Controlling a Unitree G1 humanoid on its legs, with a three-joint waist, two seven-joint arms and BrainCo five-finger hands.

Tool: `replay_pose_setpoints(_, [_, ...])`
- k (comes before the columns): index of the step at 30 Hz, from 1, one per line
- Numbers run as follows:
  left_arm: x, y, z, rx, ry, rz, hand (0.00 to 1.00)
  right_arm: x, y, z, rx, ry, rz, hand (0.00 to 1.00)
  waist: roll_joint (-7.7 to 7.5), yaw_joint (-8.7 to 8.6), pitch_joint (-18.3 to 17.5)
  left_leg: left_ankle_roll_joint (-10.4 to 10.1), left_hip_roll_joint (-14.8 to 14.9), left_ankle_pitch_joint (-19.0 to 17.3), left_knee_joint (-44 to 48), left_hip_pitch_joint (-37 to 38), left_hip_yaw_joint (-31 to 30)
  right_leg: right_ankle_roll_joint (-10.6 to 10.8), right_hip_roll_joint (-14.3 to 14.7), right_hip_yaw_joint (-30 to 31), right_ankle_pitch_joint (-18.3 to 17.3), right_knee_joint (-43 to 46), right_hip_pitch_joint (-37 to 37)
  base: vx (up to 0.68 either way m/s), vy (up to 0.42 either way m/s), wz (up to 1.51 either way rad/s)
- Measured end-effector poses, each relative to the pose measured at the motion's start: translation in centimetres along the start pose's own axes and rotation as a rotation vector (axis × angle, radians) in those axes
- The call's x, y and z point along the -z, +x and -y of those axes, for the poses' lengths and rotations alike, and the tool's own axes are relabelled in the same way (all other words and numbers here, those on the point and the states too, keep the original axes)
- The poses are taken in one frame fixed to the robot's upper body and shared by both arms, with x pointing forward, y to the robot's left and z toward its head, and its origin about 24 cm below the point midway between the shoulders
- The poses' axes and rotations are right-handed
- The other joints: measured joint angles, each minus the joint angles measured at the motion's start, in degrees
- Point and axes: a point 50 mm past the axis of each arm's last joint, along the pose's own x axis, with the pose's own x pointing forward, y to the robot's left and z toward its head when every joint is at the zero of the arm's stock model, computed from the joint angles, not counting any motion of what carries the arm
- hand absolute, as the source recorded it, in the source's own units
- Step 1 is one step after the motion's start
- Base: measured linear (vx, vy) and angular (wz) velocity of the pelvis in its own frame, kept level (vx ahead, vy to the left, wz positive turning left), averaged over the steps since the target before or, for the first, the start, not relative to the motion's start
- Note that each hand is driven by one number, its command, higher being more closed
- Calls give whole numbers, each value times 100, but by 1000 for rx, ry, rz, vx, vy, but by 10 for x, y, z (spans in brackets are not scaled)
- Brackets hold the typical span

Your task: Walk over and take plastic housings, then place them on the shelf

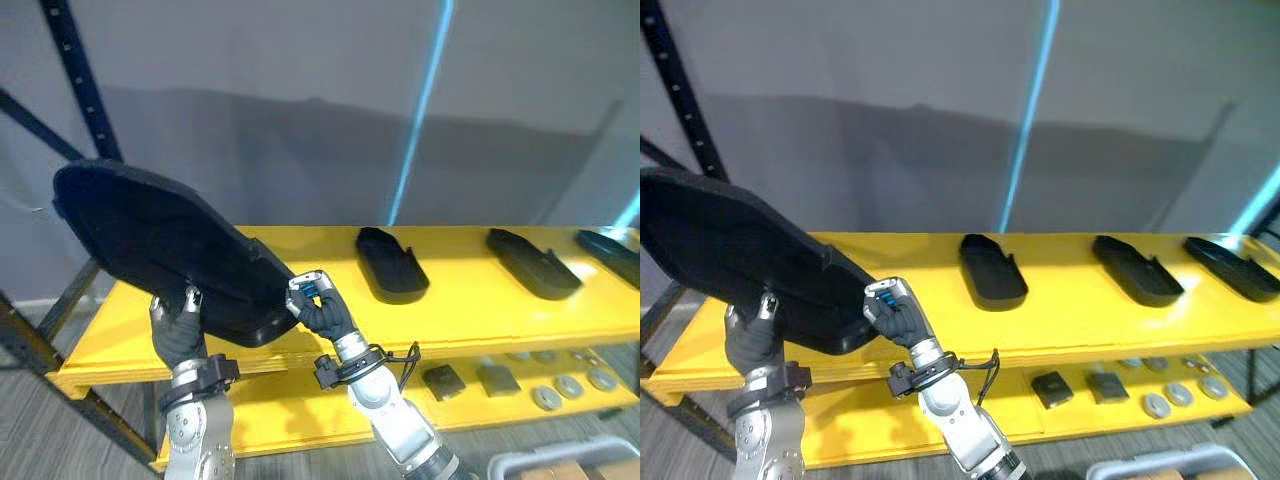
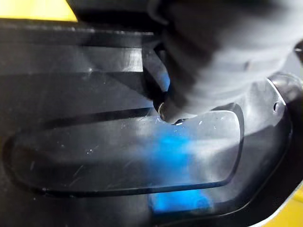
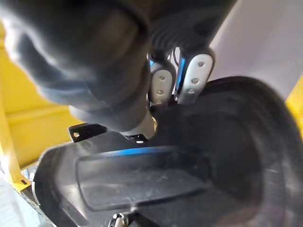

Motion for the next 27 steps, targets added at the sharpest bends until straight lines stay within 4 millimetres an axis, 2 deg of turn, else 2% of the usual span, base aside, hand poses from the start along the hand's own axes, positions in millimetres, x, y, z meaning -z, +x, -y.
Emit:
replay_pose_setpoints(1, [2,1,0,6,7,-9,100,1,0,4,14,3,-4,100,-81,-65,59,-53,-215,-154,210,-10,-266,24,-83,96,592,-129,47,156,-284,132])
replay_pose_setpoints(2, [4,1,-1,1,9,-17,100,2,0,5,13,-3,-7,0,-7,-71,102,-98,-226,-230,281,-10,-358,40,-98,-14,652,-78,63,154,-258,96])
replay_pose_setpoints(3, [8,0,1,12,14,-38,100,3,-1,7,15,0,-12,0,179,-23,126,-181,-95,-282,300,-64,-445,-29,-22,-177,694,-216,96,152,-213,58])
replay_pose_setpoints(4, [8,1,2,27,19,-41,100,3,-1,9,17,21,-18,0,256,12,115,-208,38,-278,230,-155,-582,-131,62,-323,786,-395,96,136,-151,51])
replay_pose_setpoints(7, [19,4,-1,40,53,-103,100,6,-3,9,3,53,-42,0,273,57,117,-335,310,-271,26,-138,-734,-209,241,-548,825,-548,158,118,-160,29])
replay_pose_setpoints(9, [24,3,-4,55,95,-145,100,4,-10,7,-2,95,-49,0,277,46,120,-373,349,-294,85,-106,-729,-282,269,-616,777,-562,262,119,-103,20])
replay_pose_setpoints(10, [28,3,-5,61,117,-168,100,4,-18,8,0,105,-59,0,283,-2,122,-454,339,-344,231,-115,-668,-325,259,-729,749,-610,393,141,-75,45])
replay_pose_setpoints(12, [35,8,-7,75,179,-190,100,6,-32,13,19,133,-86,0,288,-130,126,-656,415,-505,489,-251,79,-343,177,-942,742,-820,670,88,-34,68])
replay_pose_setpoints(13, [42,14,-7,82,216,-212,100,7,-40,21,42,135,-98,0,314,-163,128,-631,683,-533,617,-405,896,-354,154,-1090,737,-844,728,15,-24,61])
replay_pose_setpoints(15, [48,25,-9,83,273,-230,100,8,-47,34,88,144,-110,0,300,-217,135,-658,1065,-553,744,-612,1687,-360,77,-1173,732,-852,711,-32,-7,44])
replay_pose_setpoints(16, [52,34,-8,80,296,-240,100,9,-54,47,138,127,-122,0,302,-318,137,-656,1325,-544,698,-743,2104,-338,-41,-1253,719,-844,688,-65,85,38])
replay_pose_setpoints(17, [53,43,-9,74,323,-240,100,8,-61,60,200,127,-127,0,323,-398,130,-606,1514,-469,478,-746,2291,-237,-137,-1212,653,-778,597,-73,129,22])
replay_pose_setpoints(18, [52,48,-11,73,338,-236,100,7,-65,66,231,128,-125,0,384,-420,113,-653,1603,-417,298,-711,2280,-174,-144,-1175,624,-719,524,-75,216,-16])
replay_pose_setpoints(19, [48,56,-16,71,384,-229,100,7,-74,77,291,112,-138,0,383,-483,116,-1002,1538,-114,136,-635,2434,-85,-225,-994,611,-682,465,-51,278,-46])
replay_pose_setpoints(21, [40,66,-32,51,466,-229,100,9,-89,84,344,107,-175,0,292,-533,73,-911,1322,-50,28,-472,2727,23,-385,-572,762,-949,560,-10,338,-59])
replay_pose_setpoints(22, [30,73,-46,26,517,-218,100,6,-98,84,358,108,-185,0,250,-589,53,-803,1186,-7,-37,-356,2916,160,-521,-406,853,-1090,605,22,295,-44])
replay_pose_setpoints(24, [18,84,-59,4,582,-203,100,1,-113,88,387,98,-197,0,239,-698,46,-715,1034,-21,-101,-269,3100,311,-667,-231,952,-1209,622,31,264,-47])
replay_pose_setpoints(27, [-1,105,-75,-2,680,-203,100,5,-140,93,431,66,-284,0,210,-776,27,-641,941,-48,-242,-105,3507,422,-716,173,1026,-1262,526,32,166,-60])
